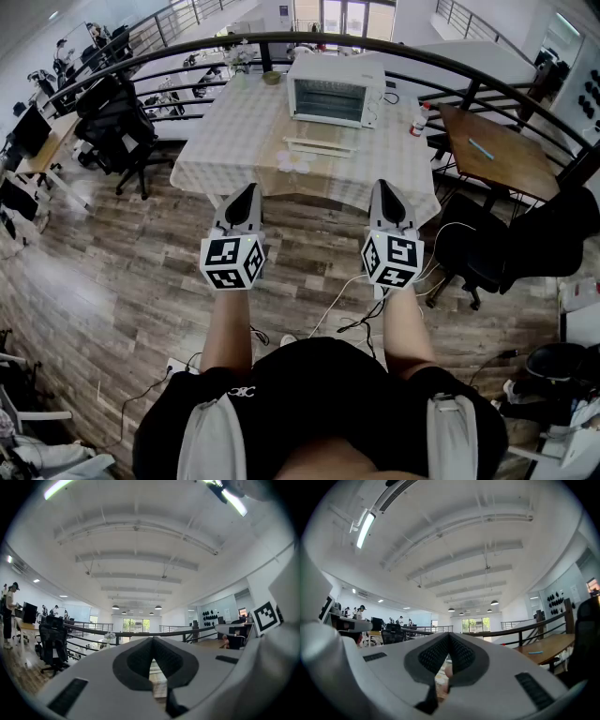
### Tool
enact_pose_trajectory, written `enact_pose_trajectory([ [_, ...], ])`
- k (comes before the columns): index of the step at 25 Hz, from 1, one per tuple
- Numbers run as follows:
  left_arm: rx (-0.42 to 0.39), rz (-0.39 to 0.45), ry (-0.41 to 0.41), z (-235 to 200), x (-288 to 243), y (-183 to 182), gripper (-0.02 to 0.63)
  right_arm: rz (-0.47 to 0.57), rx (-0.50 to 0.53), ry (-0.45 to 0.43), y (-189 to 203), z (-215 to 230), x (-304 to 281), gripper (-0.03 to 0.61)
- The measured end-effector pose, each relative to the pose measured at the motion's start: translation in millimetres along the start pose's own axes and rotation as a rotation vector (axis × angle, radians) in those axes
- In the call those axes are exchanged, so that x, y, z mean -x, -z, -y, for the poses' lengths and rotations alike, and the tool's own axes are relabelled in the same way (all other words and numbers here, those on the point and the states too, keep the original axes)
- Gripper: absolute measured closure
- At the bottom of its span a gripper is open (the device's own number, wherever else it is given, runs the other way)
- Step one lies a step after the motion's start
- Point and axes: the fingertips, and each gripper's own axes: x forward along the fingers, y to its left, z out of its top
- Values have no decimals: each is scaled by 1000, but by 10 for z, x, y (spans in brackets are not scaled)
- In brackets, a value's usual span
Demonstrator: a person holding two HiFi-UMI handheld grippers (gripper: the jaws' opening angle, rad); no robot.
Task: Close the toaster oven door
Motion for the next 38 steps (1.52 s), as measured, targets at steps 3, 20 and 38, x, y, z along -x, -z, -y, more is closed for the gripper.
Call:
enact_pose_trajectory([
  [3, -16, -1, 6, -40, 10, -6, 607, 4, -17, 16, 5, -23, -22, 586],
  [20, -4, 6, 65, -538, -137, 89, 606, 9, 7, 61, 136, -416, -328, 586],
  [38, -26, 0, 84, -993, -956, 269, 606, 23, -44, 124, 422, -144, -1081, 584],
])
